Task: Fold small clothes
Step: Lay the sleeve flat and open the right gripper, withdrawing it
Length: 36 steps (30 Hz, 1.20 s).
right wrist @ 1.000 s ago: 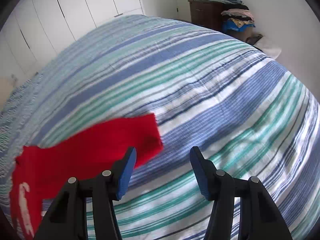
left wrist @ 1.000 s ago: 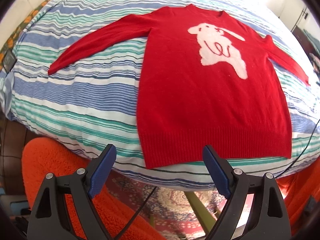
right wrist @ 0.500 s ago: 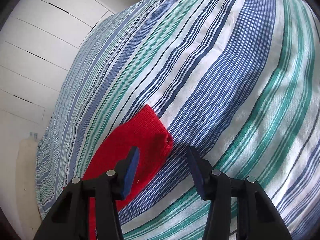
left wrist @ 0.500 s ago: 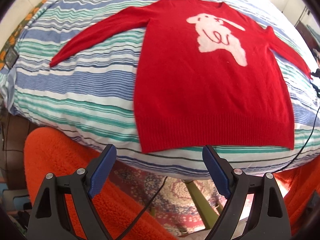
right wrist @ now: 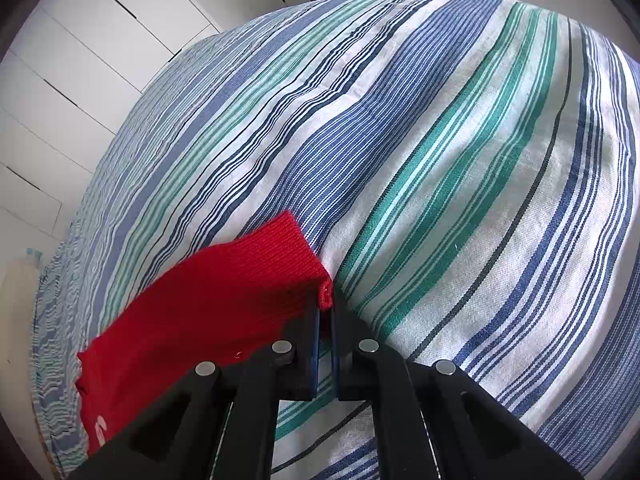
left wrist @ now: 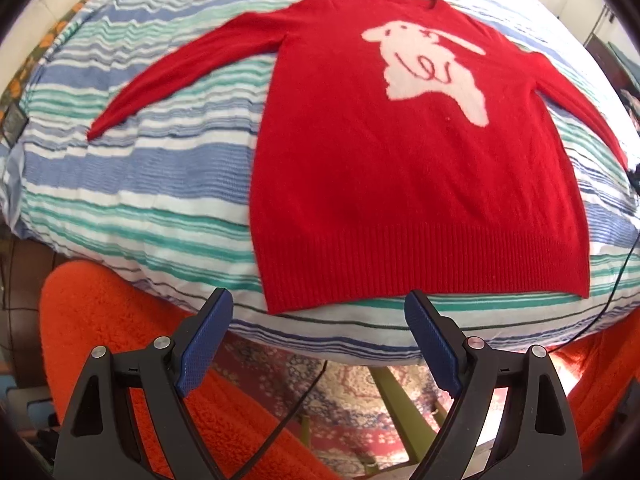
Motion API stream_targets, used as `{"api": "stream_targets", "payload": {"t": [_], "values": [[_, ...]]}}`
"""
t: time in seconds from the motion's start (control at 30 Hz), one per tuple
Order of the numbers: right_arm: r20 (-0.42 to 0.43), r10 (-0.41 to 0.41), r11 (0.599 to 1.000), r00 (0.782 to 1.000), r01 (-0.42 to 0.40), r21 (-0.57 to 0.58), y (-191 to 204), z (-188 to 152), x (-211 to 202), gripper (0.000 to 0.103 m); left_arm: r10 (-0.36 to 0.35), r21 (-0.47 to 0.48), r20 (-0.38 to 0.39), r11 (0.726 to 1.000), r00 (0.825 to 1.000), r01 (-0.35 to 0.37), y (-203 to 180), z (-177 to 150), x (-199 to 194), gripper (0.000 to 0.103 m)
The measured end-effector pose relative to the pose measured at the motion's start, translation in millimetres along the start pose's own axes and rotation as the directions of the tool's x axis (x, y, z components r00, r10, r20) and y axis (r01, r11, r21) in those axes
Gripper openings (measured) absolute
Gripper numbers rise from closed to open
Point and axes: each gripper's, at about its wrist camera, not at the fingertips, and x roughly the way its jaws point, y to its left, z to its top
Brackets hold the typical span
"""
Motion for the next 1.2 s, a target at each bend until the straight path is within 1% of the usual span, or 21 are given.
{"api": "stream_targets", "payload": {"t": [0.03, 0.07, 0.1, 0.17, 0.27, 0.33, 0.4, 0.47, 0.5, 0.57, 0.63, 0.67, 0.73, 0.77, 0.8, 0.83, 0.9, 0.97, 1.03, 1.13, 1.2], "values": [[0.001, -0.006, 1.000, 1.000, 0.006, -0.015, 5.1, 0.1, -1.0, 0.006, 0.002, -0.006, 0.015, 1.000, 1.000, -0.002, 1.4, -0.1, -1.7, 0.089], [0.000, -0.012, 1.000, 1.000, 0.012, -0.028, 11.1, -0.3, -2.3, 0.015, 0.001, -0.014, 0.028, 1.000, 1.000, 0.000, 3.7, 0.5, -3.8, 0.089], [-0.002, -0.024, 0.999, 1.000, 0.024, -0.042, 16.8, -0.2, -4.1, 0.019, -0.002, -0.025, 0.042, 1.000, 0.999, 0.003, 7.4, 2.4, -5.4, 0.089], [0.030, -0.054, 0.995, 0.998, 0.057, -0.083, 24.4, -3.2, -18.9, 0.044, -0.004, -0.042, 0.062, 0.999, 0.998, 0.006, 12.2, 7.6, -4.8, 0.089], [0.129, -0.090, 0.970, 0.988, 0.116, -0.214, 43.5, -22.4, -62.2, 0.047, -0.024, -0.069, 0.102, 0.997, 0.995, 0.032, 18.0, 20.1, -3.8, 0.089], [0.139, -0.041, 0.940, 0.989, 0.086, -0.330, 66.1, -48.4, -87.3, 0.047, -0.060, -0.075, 0.134, 0.995, 0.989, 0.070, 17.2, 30.8, -2.4, 0.089], [0.085, 0.038, 0.886, 0.996, 0.006, -0.464, 98.8, -85.2, -106.2, 0.047, -0.085, -0.068, 0.150, 0.993, 0.985, 0.096, 12.8, 40.7, 0.2, 0.089], [-0.014, 0.127, 0.790, 0.992, -0.109, -0.603, 138.2, -136.4, -120.3, 0.047, -0.124, -0.041, 0.160, 0.990, 0.979, 0.133, 4.8, 47.4, 4.0, 0.089], [-0.080, 0.170, 0.730, 0.982, -0.180, -0.659, 154.6, -167.4, -126.6, 0.047, -0.132, -0.028, 0.162, 0.990, 0.978, 0.138, 1.3, 48.7, 6.7, 0.089], [-0.229, 0.228, 0.598, 0.946, -0.322, -0.734, 178.1, -232.3, -137.2, 0.047, -0.133, -0.005, 0.158, 0.991, 0.978, 0.135, -3.3, 46.5, 13.3, 0.089], [-0.365, 0.228, 0.459, 0.902, -0.431, -0.777, 206.3, -290.2, -141.3, 0.047, -0.129, 0.015, 0.137, 0.992, 0.982, 0.128, -5.2, 40.1, 20.4, 0.089], [-0.413, 0.217, 0.394, 0.885, -0.466, -0.792, 214.5, -315.8, -142.0, 0.047, -0.124, 0.029, 0.122, 0.992, 0.985, 0.121, -4.0, 33.9, 25.8, 0.089], [-0.467, 0.164, 0.288, 0.869, -0.495, -0.820, 219.5, -360.2, -139.4, 0.047, -0.100, 0.041, 0.094, 0.994, 0.991, 0.097, -0.6, 23.4, 35.5, 0.089], [-0.476, 0.134, 0.260, 0.869, -0.494, -0.830, 212.7, -380.1, -134.8, 0.047, -0.083, 0.044, 0.067, 0.996, 0.994, 0.080, 2.7, 17.6, 43.1, 0.089], [-0.485, 0.096, 0.250, 0.869, -0.492, -0.834, 206.1, -392.3, -128.5, 0.047, -0.060, 0.043, 0.021, 0.997, 0.998, 0.060, 7.6, 11.2, 53.1, 0.089], [-0.493, 0.043, 0.250, 0.869, -0.487, -0.837, 200.1, -401.1, -119.2, 0.047, -0.061, 0.035, -0.003, 0.998, 0.998, 0.061, 12.2, 6.8, 58.4, 0.090], [-0.466, -0.031, 0.261, 0.884, -0.443, -0.858, 182.9, -396.9, -102.8, 0.047, -0.089, -0.008, -0.018, 0.996, 0.996, 0.089, 22.4, 2.8, 59.1, 0.096], [-0.468, -0.018, 0.285, 0.883, -0.444, -0.849, 167.9, -390.6, -102.6, 0.048, -0.097, -0.037, -0.029, 0.995, 0.995, 0.096, 28.9, 3.8, 56.3, 0.096], [-0.467, -0.023, 0.329, 0.884, -0.434, -0.839, 155.6, -382.3, -102.2, 0.048, -0.088, -0.043, -0.040, 0.995, 0.995, 0.086, 31.5, 3.4, 54.6, 0.096], [-0.486, 0.008, 0.408, 0.874, -0.447, -0.797, 139.1, -370.6, -102.1, 0.048, -0.077, -0.051, -0.045, 0.996, 0.996, 0.074, 32.5, 0.8, 48.8, 0.096], [-0.476, 0.006, 0.438, 0.880, -0.430, -0.790, 132.2, -368.8, -104.0, 0.048, -0.063, -0.060, -0.017, 0.996, 0.998, 0.062, 34.7, -1.9, 37.2, 0.096]]}}
